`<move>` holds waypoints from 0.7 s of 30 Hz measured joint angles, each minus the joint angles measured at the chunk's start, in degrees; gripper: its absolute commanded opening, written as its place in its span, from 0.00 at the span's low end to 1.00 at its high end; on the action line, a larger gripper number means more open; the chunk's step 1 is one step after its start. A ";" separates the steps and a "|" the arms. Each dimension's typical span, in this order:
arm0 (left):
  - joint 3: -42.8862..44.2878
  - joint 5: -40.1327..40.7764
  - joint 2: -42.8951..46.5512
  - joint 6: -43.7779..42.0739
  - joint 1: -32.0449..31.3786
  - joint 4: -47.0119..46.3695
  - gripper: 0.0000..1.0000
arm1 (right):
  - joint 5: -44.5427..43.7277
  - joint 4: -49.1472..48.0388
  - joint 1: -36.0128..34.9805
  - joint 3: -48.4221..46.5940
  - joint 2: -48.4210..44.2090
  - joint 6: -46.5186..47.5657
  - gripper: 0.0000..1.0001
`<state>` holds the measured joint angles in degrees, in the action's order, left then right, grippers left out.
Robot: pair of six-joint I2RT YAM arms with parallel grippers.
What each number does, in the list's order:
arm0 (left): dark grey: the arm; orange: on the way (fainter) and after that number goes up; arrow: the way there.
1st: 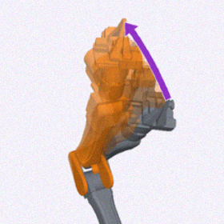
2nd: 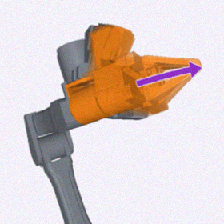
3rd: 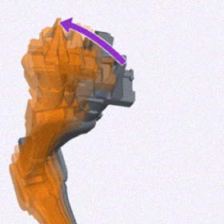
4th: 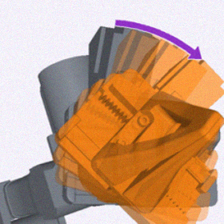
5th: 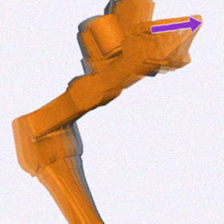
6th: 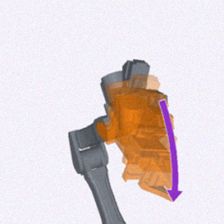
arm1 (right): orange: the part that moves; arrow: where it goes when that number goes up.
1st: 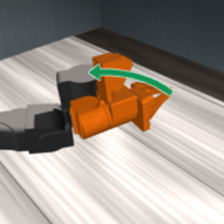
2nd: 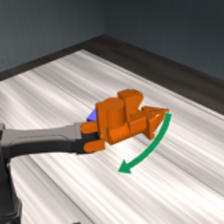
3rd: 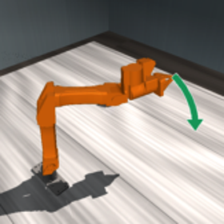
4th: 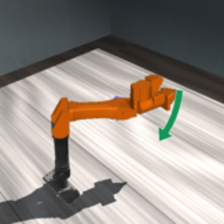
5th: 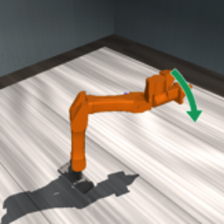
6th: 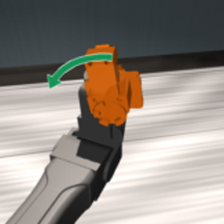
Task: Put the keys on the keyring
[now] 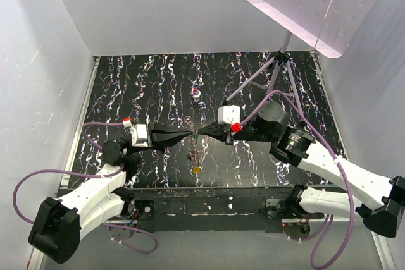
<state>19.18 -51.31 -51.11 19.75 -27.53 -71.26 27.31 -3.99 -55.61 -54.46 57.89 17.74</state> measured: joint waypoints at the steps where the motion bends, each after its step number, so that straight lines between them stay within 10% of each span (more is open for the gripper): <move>1: 0.00 0.00 -0.04 0.02 0.02 0.02 0.00 | -0.07 -0.11 -0.02 0.00 0.00 -0.02 0.01; 21: 0.00 -0.17 -0.57 0.72 0.11 -1.05 0.00 | -0.13 -0.96 0.00 0.00 0.22 -1.38 0.01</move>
<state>19.18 -51.48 -51.68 20.47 -27.42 -72.31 27.18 -4.95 -55.61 -54.46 58.11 16.36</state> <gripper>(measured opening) 0.018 0.024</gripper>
